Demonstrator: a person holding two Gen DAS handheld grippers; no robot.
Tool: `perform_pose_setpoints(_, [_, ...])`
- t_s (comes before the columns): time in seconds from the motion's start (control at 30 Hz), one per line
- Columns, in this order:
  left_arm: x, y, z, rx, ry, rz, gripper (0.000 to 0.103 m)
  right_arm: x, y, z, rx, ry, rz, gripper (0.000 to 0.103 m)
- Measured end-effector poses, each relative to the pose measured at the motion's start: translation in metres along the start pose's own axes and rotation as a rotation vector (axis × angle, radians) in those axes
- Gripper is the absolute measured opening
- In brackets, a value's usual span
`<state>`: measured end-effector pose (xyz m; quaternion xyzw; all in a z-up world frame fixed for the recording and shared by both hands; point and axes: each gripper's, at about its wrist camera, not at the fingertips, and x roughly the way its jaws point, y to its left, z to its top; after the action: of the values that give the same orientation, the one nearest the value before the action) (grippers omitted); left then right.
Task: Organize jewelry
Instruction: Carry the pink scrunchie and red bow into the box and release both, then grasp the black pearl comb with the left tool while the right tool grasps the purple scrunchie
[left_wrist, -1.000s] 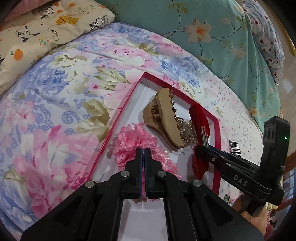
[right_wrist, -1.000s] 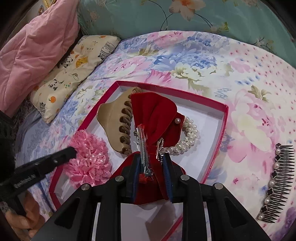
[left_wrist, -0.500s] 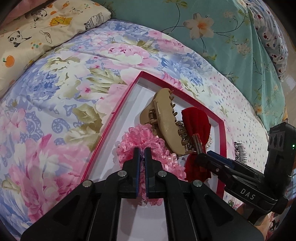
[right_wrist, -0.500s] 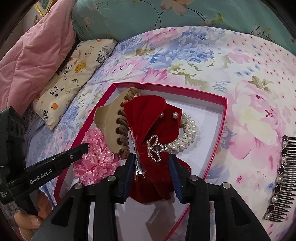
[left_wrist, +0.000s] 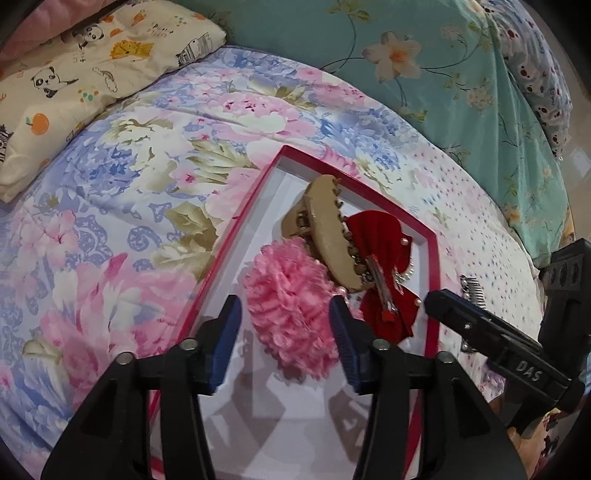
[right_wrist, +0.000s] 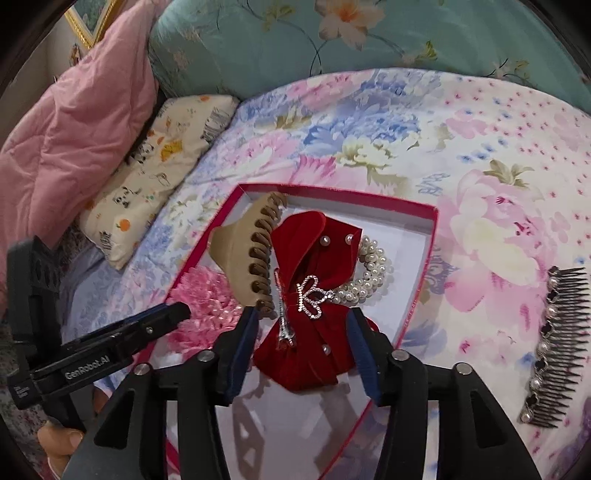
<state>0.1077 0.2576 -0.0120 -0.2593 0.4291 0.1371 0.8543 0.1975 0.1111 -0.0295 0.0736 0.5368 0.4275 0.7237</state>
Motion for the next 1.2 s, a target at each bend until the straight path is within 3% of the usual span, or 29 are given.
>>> perform_pose_setpoints(0.2, [-0.018, -0.015, -0.009, 0.017, -0.013, -0.018, 0.055, -0.035, -0.011, -0.014, 0.043, -0.04, 0.012, 0.06])
perform_pose_setpoints(0.3, [-0.026, -0.023, -0.017, 0.023, -0.011, -0.036, 0.061, -0.05, -0.019, -0.022, 0.066, -0.052, 0.005, 0.06])
perform_pose_setpoints(0.6, [-0.042, -0.057, -0.043, 0.067, 0.014, -0.087, 0.061, -0.101, -0.056, -0.057, 0.138, -0.09, -0.035, 0.061])
perform_pose_setpoints(0.97, [-0.038, -0.106, -0.069, 0.136, 0.066, -0.139, 0.061, -0.165, -0.123, -0.11, 0.259, -0.122, -0.149, 0.062])
perform_pose_setpoints(1.2, [-0.032, -0.129, -0.079, 0.175, 0.094, -0.149, 0.061, -0.175, -0.139, -0.122, 0.289, -0.134, -0.172, 0.062])
